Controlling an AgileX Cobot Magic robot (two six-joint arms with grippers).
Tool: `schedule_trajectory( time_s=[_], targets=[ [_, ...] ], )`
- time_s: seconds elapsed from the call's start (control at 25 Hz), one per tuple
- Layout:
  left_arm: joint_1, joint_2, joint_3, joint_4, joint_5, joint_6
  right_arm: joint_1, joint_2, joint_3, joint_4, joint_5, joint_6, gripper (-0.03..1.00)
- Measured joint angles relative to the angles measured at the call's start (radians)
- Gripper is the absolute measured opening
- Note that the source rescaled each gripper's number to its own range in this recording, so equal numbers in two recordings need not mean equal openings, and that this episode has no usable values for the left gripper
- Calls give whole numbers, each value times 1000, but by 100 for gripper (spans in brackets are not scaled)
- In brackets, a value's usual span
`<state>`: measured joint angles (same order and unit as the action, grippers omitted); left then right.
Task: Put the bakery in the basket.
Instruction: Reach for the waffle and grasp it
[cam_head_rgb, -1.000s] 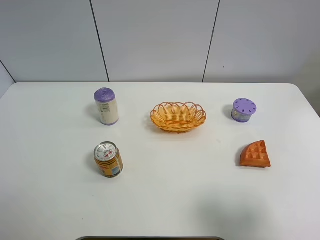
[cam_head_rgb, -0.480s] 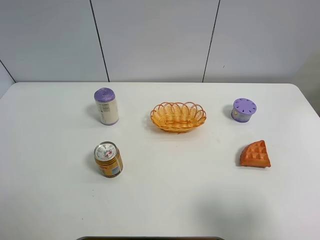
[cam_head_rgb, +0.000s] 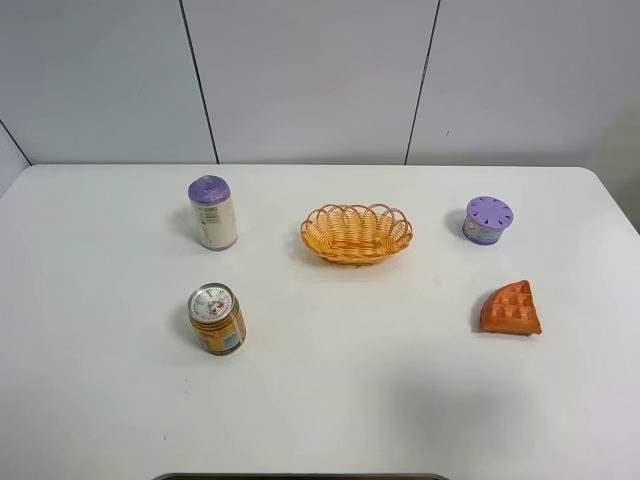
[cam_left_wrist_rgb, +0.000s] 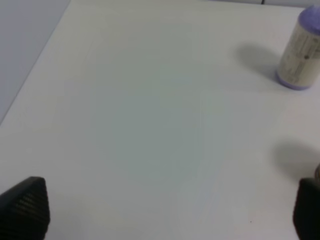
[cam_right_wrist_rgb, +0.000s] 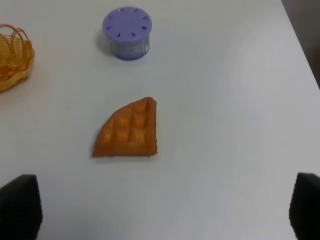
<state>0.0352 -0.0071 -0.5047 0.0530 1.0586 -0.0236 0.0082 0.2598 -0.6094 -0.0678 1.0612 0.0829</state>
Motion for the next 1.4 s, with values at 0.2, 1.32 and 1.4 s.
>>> schedule_trajectory(
  time_s=[0.2,1.32,1.4],
  targets=[
    [0,0,0,0,0,0,0,135,-16,-8,-55,63,100],
    [0,0,0,0,0,0,0,972,-96,-9,-387,209,100],
    [0,0,0,0,0,0,0,1018,-96,-9,-408,209,100]
  ],
)
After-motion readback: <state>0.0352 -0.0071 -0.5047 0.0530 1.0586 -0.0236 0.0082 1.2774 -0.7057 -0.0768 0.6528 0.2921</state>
